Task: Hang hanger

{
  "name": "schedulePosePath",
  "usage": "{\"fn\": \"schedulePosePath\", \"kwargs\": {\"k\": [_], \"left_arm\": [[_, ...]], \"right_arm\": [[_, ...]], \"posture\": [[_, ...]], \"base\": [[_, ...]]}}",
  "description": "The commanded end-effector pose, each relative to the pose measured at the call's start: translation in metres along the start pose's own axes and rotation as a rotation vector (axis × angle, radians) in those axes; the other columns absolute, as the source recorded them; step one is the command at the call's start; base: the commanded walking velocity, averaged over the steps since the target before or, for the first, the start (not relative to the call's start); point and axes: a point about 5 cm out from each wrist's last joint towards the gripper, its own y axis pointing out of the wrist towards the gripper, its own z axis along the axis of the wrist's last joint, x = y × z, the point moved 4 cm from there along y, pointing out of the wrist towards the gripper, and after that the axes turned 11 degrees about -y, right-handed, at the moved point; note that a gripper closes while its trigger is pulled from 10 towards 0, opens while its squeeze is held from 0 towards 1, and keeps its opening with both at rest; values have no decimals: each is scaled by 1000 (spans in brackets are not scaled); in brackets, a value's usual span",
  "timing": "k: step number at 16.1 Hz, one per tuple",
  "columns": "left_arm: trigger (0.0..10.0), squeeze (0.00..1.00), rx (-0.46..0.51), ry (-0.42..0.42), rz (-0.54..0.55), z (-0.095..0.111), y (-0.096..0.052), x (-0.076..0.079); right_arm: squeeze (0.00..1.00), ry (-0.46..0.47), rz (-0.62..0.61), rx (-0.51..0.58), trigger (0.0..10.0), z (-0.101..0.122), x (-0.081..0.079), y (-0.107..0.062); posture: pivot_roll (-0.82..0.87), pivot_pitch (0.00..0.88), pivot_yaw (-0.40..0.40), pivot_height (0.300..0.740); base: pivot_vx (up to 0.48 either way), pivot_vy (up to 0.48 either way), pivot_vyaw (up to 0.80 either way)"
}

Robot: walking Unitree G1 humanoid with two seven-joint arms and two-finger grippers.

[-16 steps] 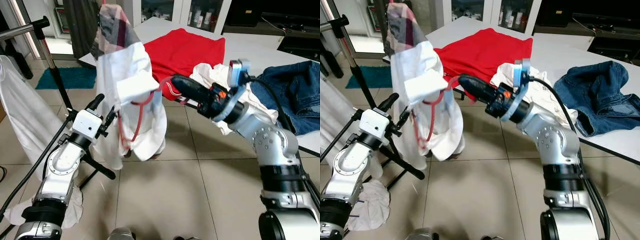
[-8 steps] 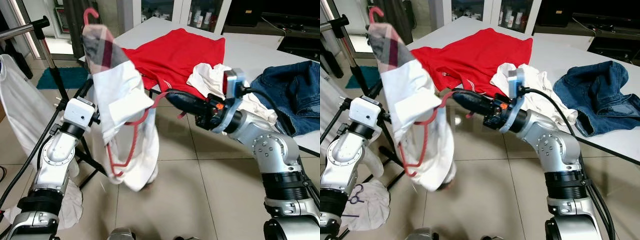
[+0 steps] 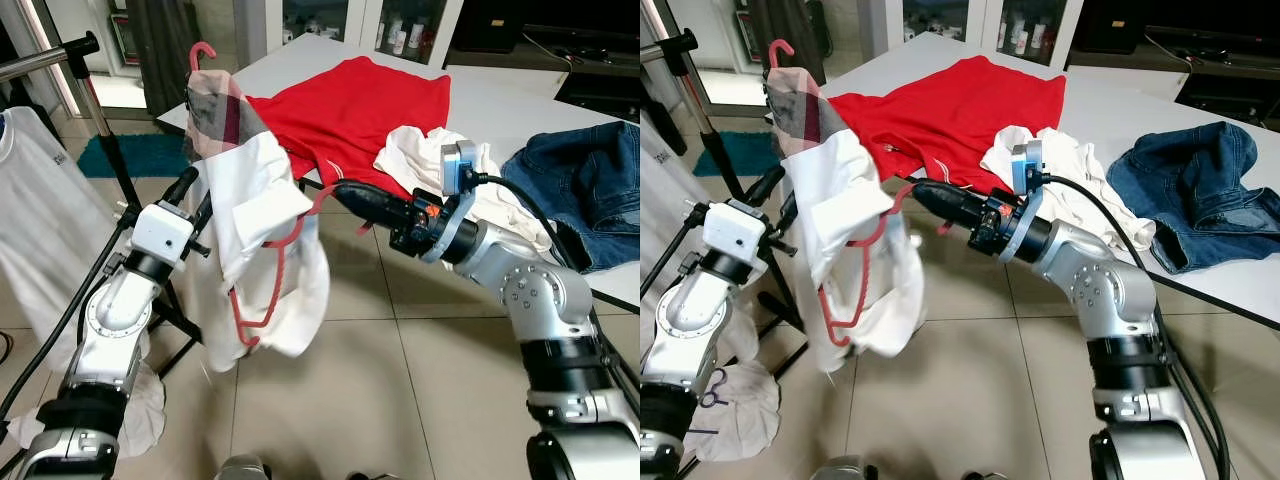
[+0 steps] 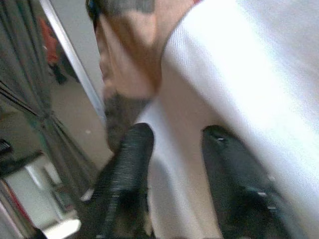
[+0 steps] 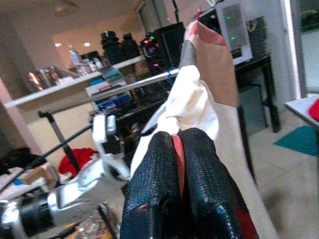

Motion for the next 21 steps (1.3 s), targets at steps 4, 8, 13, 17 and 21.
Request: {"fn": "schedulePosePath", "kwargs": {"k": [4, 8, 13, 17, 21], "left_arm": [[10000, 1000, -29, -64, -115, -5, -8, 19], [10000, 1000, -12, -52, -71, -1, -6, 10], [10000, 0, -28, -59, -78, -1, -4, 5], [10000, 0, -11, -44, -83, 3, 0, 4], [1176, 0, -22, -52, -94, 1, 2, 6]], "right_arm": [[47, -156, 9, -5, 0, 21, 8, -6], [47, -209, 154, -7, 0, 23, -14, -8], [47, -225, 253, -24, 0, 19, -27, -19], [39, -218, 321, -18, 0, 16, -41, -18], [39, -220, 341, -1, 0, 19, -46, -17]], "posture": [[120, 0, -59, 740], [119, 0, -60, 740], [115, 0, -58, 740], [114, 0, -54, 740], [112, 0, -52, 740]], "base": [[0, 0, 0], [0, 0, 0], [0, 0, 0], [0, 0, 0], [0, 0, 0]]}}
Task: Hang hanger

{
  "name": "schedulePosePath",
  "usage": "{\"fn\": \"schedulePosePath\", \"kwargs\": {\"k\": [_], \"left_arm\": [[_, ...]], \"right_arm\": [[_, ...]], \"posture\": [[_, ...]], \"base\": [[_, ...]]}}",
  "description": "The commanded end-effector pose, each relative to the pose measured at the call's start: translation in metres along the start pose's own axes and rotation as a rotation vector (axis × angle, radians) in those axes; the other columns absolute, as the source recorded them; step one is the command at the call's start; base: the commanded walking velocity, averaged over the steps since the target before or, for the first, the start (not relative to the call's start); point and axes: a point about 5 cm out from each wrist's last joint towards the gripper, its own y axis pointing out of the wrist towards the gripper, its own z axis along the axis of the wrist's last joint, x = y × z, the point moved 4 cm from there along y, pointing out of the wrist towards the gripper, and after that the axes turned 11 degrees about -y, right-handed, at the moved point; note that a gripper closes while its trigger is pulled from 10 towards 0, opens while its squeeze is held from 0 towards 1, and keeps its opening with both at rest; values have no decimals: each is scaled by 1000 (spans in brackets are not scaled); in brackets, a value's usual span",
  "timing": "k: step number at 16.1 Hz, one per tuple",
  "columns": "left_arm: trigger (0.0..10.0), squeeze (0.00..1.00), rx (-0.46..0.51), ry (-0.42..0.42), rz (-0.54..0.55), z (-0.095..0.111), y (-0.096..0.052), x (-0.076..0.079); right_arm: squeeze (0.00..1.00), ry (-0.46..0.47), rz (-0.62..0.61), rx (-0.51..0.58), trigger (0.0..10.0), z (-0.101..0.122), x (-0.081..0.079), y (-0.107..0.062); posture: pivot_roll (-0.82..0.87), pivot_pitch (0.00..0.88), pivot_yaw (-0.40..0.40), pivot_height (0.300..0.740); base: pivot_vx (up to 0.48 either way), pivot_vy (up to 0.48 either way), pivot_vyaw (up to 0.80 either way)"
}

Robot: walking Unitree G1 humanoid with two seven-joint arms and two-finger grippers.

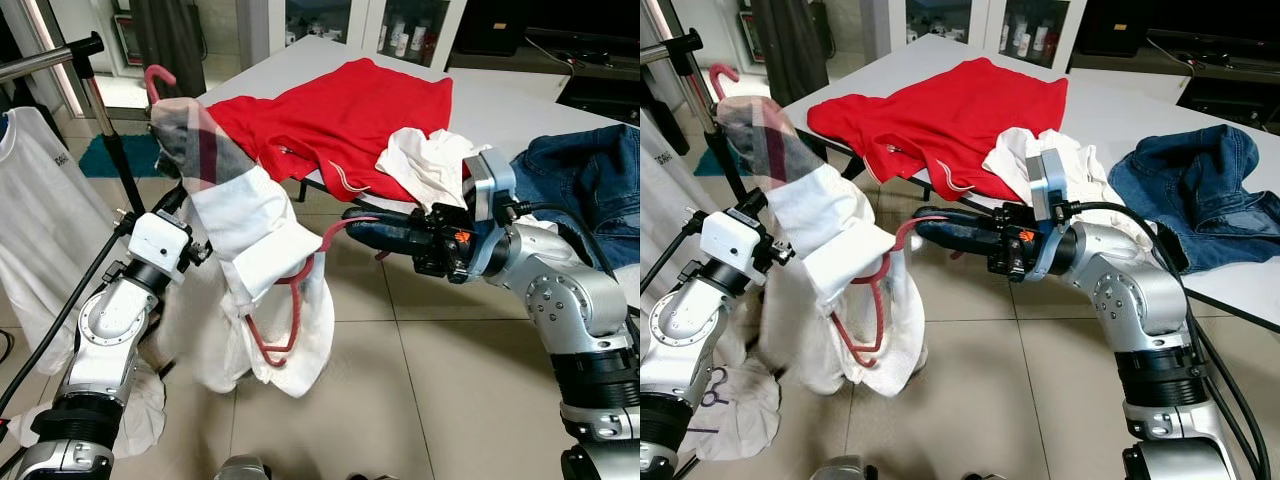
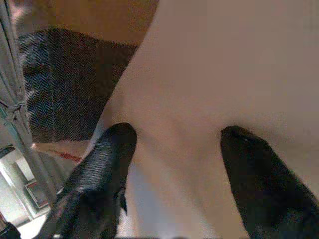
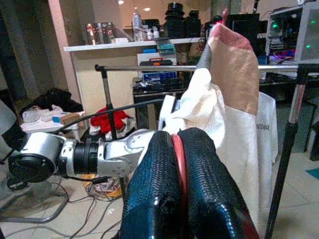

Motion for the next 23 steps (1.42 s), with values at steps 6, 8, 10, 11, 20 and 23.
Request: {"fn": "schedulePosePath", "kwargs": {"k": [6, 8, 10, 11, 20, 23], "left_arm": [[0, 0, 33, -13, -35, 7, 5, 4], [0, 0, 51, -13, -41, 10, 5, 4], [0, 0, 62, -8, -41, 13, 6, 4], [0, 0, 72, -3, -40, 15, 6, 3], [0, 0, 116, -13, -10, 20, 3, -2], [0, 0, 116, -21, -5, 19, 2, -3]], "right_arm": [[39, -26, 56, 49, 0, 13, -8, 3], [39, -24, 60, 44, 0, 12, -9, 0], [39, -21, 60, 41, 0, 11, -9, -1], [39, -17, 59, 39, 0, 10, -9, -2], [43, 13, -335, -199, 0, -44, 47, -22], [39, 24, -430, -211, 0, -46, 62, -27]], "posture": [[112, 0, -54, 740], [112, 0, -56, 740], [112, 0, -55, 740], [112, 0, -55, 740], [110, 1, -59, 740], [112, 1, -60, 740]], "base": [[0, 0, 0], [0, 0, 0], [0, 0, 0], [0, 0, 0], [0, 0, 0], [0, 0, 0]]}}
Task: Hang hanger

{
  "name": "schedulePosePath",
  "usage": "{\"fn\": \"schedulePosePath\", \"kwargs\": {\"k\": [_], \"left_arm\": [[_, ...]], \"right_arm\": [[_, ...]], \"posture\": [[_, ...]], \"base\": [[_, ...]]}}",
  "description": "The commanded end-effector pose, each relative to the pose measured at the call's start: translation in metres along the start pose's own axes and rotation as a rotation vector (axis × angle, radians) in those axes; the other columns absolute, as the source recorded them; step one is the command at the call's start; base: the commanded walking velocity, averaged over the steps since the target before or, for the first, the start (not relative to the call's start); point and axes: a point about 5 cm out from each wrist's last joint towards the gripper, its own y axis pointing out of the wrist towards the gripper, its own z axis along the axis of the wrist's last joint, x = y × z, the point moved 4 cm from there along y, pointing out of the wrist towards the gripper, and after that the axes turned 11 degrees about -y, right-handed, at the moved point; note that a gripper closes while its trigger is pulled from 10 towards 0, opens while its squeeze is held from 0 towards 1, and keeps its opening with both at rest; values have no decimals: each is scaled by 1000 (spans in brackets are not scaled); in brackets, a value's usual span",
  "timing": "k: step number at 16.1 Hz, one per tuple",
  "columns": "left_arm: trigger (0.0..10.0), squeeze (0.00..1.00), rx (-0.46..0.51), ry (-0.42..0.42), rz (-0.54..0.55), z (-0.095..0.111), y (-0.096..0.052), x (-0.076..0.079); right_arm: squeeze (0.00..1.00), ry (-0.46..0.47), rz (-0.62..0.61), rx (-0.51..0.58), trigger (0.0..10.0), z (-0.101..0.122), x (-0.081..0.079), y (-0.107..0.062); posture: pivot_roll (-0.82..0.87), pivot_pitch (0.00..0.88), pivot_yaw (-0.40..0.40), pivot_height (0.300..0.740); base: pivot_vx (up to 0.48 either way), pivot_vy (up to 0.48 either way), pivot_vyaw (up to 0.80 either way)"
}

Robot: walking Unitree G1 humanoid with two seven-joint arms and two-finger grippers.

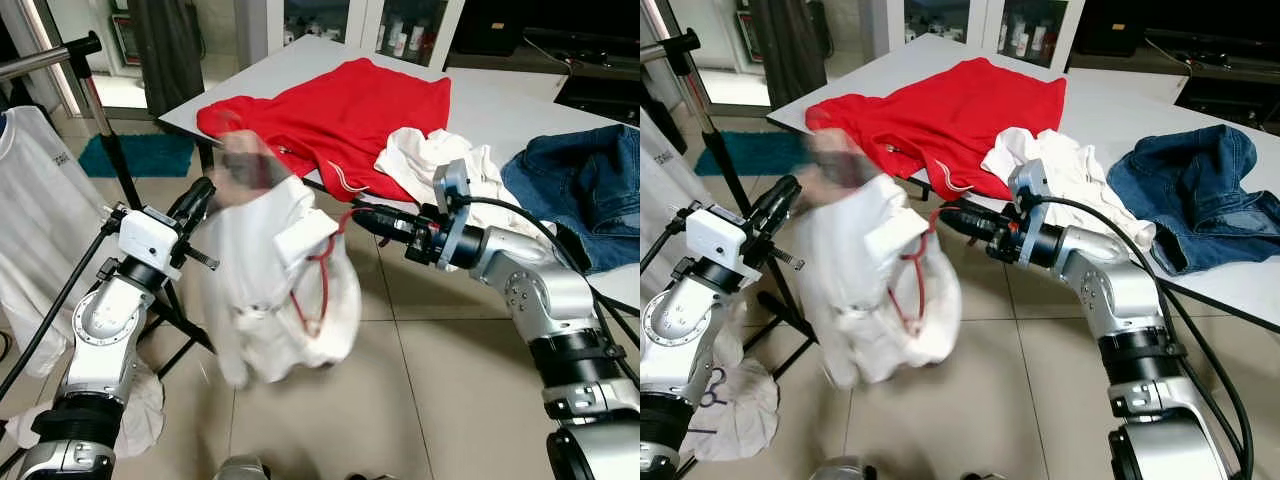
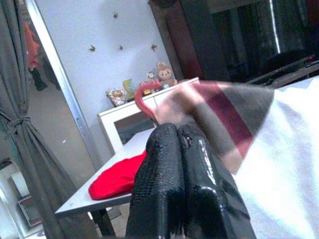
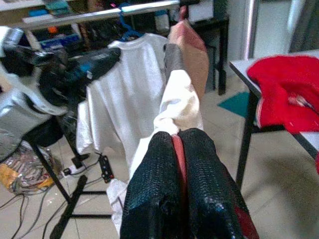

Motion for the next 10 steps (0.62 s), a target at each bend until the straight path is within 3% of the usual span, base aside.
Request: {"fn": "schedulePosePath", "kwargs": {"k": [1, 4, 7, 8, 10], "left_arm": [[0, 0, 21, 4, -8, 5, 3, 0], [0, 0, 24, 0, 2, 5, 2, -1], [0, 0, -5, -19, 104, -1, 2, -18], [10000, 1000, -17, -27, 81, -3, 1, -15], [10000, 1000, -89, -58, -58, -12, -7, -2]], "right_arm": [[39, -39, -27, 41, 0, 14, 7, -4], [39, -51, -27, 43, 0, 12, 8, -3], [39, -82, 44, 76, 0, 16, -5, -3], [43, -91, 64, 81, 0, 17, -8, -4], [43, -145, 130, 80, 0, 17, -15, -10]], "posture": [[112, 1, -59, 740], [109, 0, -57, 740], [107, 1, -56, 740], [105, 3, -55, 740], [106, 6, -59, 740]], "base": [[0, 0, 0], [0, 0, 0], [0, 0, 0], [0, 0, 0], [0, 0, 0]]}}
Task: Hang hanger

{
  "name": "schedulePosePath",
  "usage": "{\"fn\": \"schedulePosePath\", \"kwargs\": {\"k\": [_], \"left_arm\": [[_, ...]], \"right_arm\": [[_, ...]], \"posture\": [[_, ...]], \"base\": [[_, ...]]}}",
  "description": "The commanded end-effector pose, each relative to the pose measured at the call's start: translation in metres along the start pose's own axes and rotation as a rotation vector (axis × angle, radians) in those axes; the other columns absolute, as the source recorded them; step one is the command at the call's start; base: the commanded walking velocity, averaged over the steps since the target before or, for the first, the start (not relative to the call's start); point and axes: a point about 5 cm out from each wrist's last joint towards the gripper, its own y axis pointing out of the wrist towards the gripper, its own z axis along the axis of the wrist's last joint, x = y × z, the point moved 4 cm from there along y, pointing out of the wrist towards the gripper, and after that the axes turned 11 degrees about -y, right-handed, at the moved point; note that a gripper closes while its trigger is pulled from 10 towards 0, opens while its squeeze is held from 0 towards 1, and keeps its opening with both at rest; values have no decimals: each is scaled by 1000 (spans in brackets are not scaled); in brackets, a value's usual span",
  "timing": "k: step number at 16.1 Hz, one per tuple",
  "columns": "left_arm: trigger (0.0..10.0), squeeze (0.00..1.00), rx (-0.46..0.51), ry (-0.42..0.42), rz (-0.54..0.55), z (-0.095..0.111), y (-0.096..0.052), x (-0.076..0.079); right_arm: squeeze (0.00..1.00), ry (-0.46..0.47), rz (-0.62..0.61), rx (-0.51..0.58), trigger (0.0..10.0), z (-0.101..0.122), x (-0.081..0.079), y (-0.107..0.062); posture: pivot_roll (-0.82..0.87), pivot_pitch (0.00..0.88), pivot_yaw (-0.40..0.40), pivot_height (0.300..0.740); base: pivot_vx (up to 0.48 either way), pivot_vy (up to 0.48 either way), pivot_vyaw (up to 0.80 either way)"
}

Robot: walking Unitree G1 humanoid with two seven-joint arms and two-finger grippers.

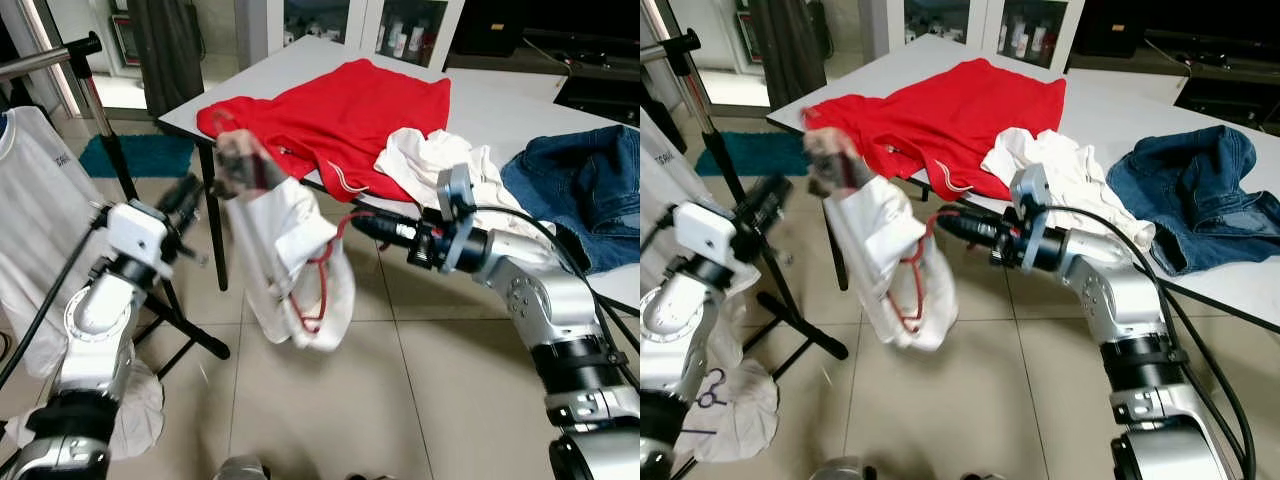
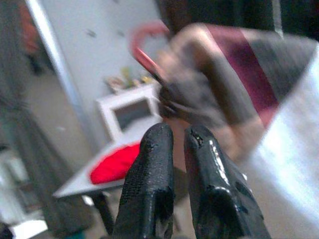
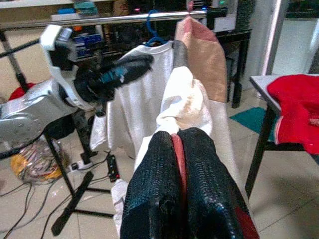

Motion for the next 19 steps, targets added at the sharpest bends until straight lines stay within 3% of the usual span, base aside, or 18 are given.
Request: {"fn": "schedulePosePath", "kwargs": {"k": [1, 4, 7, 12, 13, 14, 19], "left_arm": [[10000, 1000, -38, -39, -73, -4, -3, 7], [10000, 1000, -113, -68, -134, -11, -17, 1], [10000, 1000, -129, -63, -150, -8, -24, -7], [10000, 1000, -170, -112, -243, -8, -27, 3], [10000, 706, -182, -116, -256, -10, -28, 4], [10000, 0, -220, -121, -296, -13, -31, 7], [10000, 0, -255, -130, -334, -14, -34, 4]], "right_arm": [[43, -73, 29, 17, 0, 10, 0, -6], [43, -167, 71, -38, 0, 5, 1, -12], [43, -226, 97, -3, 0, 18, 3, -11], [43, -296, 140, -5, 0, 24, 4, -12], [43, -299, 148, -9, 0, 24, 3, -13], [47, -313, 167, -23, 0, 23, 2, -16], [43, -317, 191, -25, 0, 22, 0, -16]], "posture": [[106, 6, -59, 740], [104, 8, -62, 740], [110, 8, -67, 740], [114, 8, -73, 740], [114, 8, -73, 740], [114, 8, -73, 740], [110, 7, -66, 740]], "base": [[0, 0, 0], [0, 0, 0], [0, 0, 0], [0, 0, 0], [0, 0, 0], [0, 0, 0], [0, 0, 0]]}}
